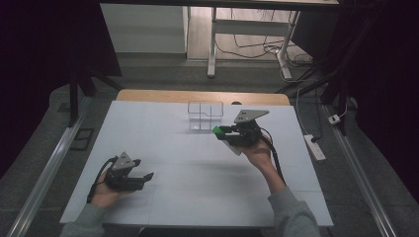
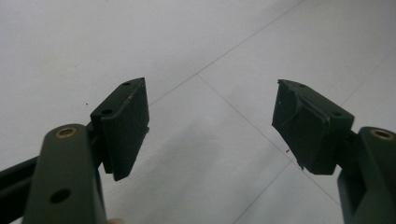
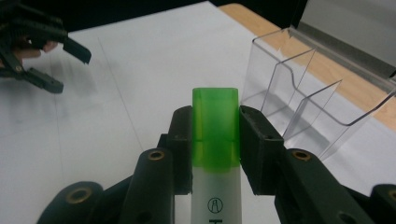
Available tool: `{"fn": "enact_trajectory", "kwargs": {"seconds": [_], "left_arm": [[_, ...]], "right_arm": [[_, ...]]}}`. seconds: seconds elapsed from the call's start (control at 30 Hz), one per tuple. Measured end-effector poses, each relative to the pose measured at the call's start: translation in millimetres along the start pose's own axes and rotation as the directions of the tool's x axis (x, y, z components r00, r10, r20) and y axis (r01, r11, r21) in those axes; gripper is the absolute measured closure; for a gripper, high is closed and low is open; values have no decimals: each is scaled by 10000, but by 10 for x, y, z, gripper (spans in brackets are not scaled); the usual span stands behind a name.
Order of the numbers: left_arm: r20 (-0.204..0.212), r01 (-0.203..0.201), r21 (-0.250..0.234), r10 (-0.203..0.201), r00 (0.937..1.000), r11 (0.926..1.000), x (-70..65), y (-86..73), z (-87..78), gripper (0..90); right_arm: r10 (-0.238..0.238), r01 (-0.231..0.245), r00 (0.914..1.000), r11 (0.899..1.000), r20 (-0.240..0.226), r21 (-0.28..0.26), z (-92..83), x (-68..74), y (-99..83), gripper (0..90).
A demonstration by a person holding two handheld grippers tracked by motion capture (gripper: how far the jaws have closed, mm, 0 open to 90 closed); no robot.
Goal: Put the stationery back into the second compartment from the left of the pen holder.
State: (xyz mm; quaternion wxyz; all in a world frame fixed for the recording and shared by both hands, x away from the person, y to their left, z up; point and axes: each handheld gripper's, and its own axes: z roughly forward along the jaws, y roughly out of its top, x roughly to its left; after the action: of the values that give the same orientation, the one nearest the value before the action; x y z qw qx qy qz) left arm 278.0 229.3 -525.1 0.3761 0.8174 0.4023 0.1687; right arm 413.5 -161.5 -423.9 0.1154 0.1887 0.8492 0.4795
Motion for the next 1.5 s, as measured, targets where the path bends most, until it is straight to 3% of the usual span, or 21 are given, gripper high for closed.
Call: {"fn": "enact_trajectory", "kwargs": {"seconds": [0.27, 0.47, 0.8, 1.07, 1.5], "left_arm": [[-3, 174, -114, -174, 9998, 9998, 18, 9, 2, 272], [43, 221, -117, -221, 9997, 9997, 34, 11, 15, 270], [95, 258, -82, -257, 9996, 9996, 51, 18, 37, 270], [111, 208, -89, -207, 9997, 9997, 44, 15, 27, 270], [243, 259, -207, -254, 9994, 9995, 51, 14, 7, 269]], "right_arm": [[72, -54, 9994, 9986, 336, -531, -63, -24, 65, 664], [656, -558, 9956, 9889, 675, -1377, -68, -164, 120, 664], [1012, -833, 9896, 9825, 1024, -1666, 44, -326, 251, 664], [984, -776, 9879, 9829, 1200, -1668, 138, -338, 323, 664], [1408, -1044, 9746, 9737, 1743, -2027, 345, -443, 449, 663]]}}
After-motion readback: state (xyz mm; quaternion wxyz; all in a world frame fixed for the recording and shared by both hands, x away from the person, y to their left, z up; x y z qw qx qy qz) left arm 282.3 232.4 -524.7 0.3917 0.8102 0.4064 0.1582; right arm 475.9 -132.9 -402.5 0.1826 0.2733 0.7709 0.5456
